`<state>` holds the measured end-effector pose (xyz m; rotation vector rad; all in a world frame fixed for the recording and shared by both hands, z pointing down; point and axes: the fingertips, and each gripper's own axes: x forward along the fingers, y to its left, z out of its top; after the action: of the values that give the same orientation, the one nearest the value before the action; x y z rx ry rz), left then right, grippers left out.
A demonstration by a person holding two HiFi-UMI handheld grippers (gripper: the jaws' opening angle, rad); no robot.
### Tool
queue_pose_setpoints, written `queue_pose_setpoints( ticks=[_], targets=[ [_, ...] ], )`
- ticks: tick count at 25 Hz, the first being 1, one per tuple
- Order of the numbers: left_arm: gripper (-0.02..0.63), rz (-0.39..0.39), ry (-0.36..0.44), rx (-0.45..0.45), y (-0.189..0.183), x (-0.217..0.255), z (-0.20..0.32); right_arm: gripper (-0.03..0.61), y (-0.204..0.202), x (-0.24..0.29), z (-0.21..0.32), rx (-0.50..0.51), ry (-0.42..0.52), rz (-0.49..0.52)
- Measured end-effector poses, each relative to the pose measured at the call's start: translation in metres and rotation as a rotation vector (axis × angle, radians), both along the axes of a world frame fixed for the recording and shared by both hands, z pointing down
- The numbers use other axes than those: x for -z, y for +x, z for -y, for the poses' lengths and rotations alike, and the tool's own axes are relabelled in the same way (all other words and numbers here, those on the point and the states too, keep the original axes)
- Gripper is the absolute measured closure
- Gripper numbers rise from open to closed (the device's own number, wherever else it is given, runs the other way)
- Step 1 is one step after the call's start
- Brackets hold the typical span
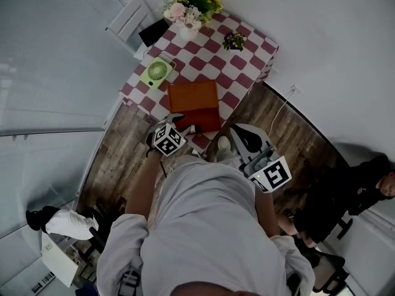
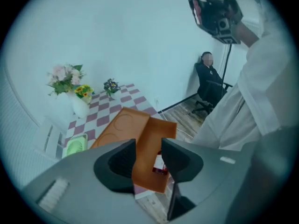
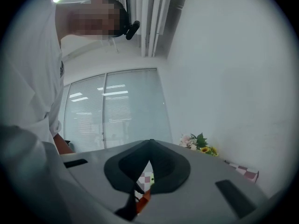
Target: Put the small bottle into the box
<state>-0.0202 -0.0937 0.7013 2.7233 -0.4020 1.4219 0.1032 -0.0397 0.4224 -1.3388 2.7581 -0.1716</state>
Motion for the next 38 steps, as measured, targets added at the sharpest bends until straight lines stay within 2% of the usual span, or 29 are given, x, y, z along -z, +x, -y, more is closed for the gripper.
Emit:
queue_pose_setpoints(
  ticks=[11,15,20,23,27,31,35,38],
  targets=[
    [0.53,-0.284,0.177,0.263,-0.042,0.115,-0.006,0.577,-0.05,0.0,0.008,0.106,-0.014,-0.029],
    [0.612,-0.38,0.224,0.368,-0.065,0.14,-0.008,0.578,-0.074,0.003,0.007,0.144,-0.018,-0.041],
    [0.614,-0.466,0.251,0.443,-0.091,0.161,-0.018,0.577,-0.105,0.005,0.001,0.164,-0.011,-0.068],
    [0.615,-0.522,0.274,0.466,-0.105,0.178,-0.021,0.577,-0.119,0.005,0.002,0.143,-0.013,-0.092],
    [0.615,-0.61,0.287,0.452,-0.114,0.199,-0.028,0.577,-0.133,0.005,0.0,0.103,-0.001,-0.127],
    [0.615,-0.688,0.319,0.431,-0.117,0.225,-0.029,0.577,-0.143,0.012,-0.003,0.076,0.047,-0.152],
    [0.615,-0.816,0.364,0.437,-0.114,0.263,-0.031,0.578,-0.149,0.021,-0.003,0.047,0.081,-0.199],
    [0.615,-0.863,0.379,0.43,-0.11,0.281,-0.033,0.578,-0.149,0.028,0.002,0.026,0.098,-0.204]
  ],
)
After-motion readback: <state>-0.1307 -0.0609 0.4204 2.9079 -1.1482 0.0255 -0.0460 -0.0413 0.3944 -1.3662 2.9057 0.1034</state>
